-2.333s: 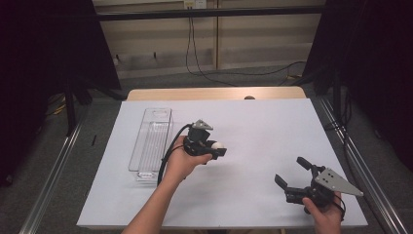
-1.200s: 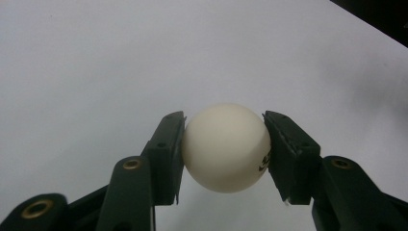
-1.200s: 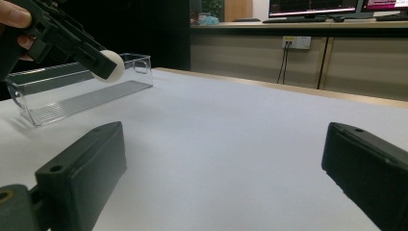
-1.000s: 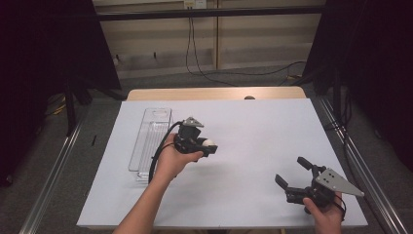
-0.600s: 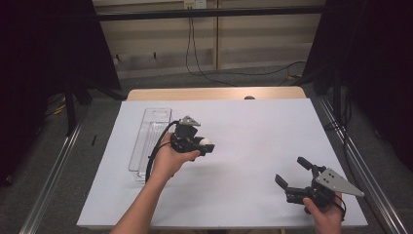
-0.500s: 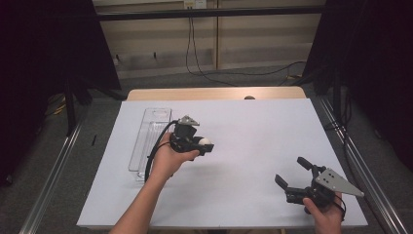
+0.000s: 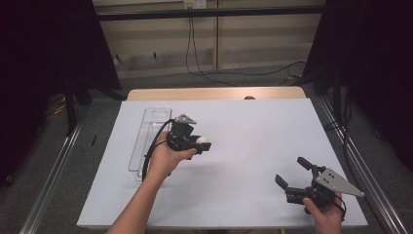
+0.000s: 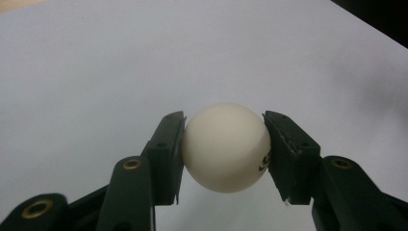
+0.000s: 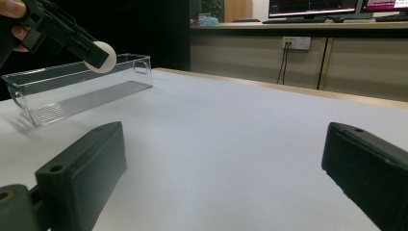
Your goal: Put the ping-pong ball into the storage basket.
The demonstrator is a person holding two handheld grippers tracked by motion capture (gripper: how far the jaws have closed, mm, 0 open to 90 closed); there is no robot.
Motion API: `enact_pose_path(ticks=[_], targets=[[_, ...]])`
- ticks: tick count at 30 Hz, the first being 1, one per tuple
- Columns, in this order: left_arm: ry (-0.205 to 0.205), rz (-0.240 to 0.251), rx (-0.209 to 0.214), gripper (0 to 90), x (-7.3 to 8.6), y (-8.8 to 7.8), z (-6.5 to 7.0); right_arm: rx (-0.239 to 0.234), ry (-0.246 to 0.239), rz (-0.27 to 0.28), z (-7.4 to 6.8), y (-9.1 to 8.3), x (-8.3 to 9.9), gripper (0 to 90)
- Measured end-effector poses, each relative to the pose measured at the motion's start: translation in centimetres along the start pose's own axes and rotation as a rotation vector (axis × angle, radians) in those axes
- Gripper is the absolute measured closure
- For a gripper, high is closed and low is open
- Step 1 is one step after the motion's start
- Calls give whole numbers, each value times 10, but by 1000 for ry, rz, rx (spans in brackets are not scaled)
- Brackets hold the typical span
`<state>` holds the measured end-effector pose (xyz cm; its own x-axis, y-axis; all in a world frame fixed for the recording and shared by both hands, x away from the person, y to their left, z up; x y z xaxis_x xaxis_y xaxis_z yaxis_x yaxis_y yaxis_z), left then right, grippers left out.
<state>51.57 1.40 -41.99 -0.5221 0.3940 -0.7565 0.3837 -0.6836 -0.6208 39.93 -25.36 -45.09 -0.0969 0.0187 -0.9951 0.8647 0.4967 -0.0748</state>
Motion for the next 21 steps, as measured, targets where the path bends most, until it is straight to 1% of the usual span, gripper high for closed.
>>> enact_pose_path(ticks=[1, 2, 3, 4, 5, 6, 7, 8, 9, 11, 13, 14, 15, 16, 18, 19, 20, 21], targets=[[-7, 6, -6, 513, 0, 0, 0, 4, 0, -2, 0, 0, 0, 14], [-5, 5, -10, 512, 0, 0, -1, 6, 3, 0, 0, 0, 0, 13], [-14, 15, -7, 512, -1, 0, 0, 6, 7, 1, 0, 0, 0, 14], [-11, 10, -13, 512, -1, 0, -1, 5, 7, -1, 0, 0, 0, 14], [13, -9, -13, 512, 1, -2, -3, 2, 5, -3, 0, 1, 1, 14], [-5, 3, -14, 513, 0, -1, -2, 4, 9, -2, 0, 1, 1, 14], [-5, 2, -13, 512, 0, -2, -2, 4, 9, -1, 0, 1, 0, 14], [-6, -3, -4, 513, 0, -3, -2, 2, 7, -3, 0, 1, 0, 14], [-3, -4, -17, 512, 0, -4, -3, 3, 7, -3, 0, 1, 0, 14], [-8, 3, -16, 513, 0, -4, -3, 0, 5, -3, 0, 1, 0, 14], [1, -4, -13, 512, 1, -5, -4, 1, 5, -3, 0, 1, 1, 14], [4, -11, -23, 512, 1, -5, -5, 1, 6, -4, 0, 0, 0, 14], [1, -10, -22, 513, 1, -5, -6, 3, 3, 0, 0, 0, 0, 14], [-5, -3, -13, 513, 1, -5, -5, 7, 8, 3, 0, 1, 0, 14], [1, -11, -18, 512, 2, -5, -6, 8, 5, 2, 1, 0, 0, 14], [-10, -4, -20, 512, 1, -4, -6, 8, 10, 5, 1, 0, -1, 14], [-10, -5, -20, 513, 1, -4, -6, 6, 9, 4, 2, 0, -1, 14], [-10, -5, -11, 512, 1, -5, -6, 7, 9, 2, 2, -1, 0, 14]])
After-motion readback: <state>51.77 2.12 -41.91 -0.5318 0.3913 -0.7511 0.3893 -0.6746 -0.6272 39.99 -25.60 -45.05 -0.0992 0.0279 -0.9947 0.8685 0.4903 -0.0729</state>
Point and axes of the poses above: each handheld gripper's, and its own axes: y roughly forward along the jaws, x roughly out of its underside, z roughly to its right, the point moved 9 cm from there along y, roughly forward along the jaws, and after that the axes turned 4 degrees about z, right-handed, at the moved point
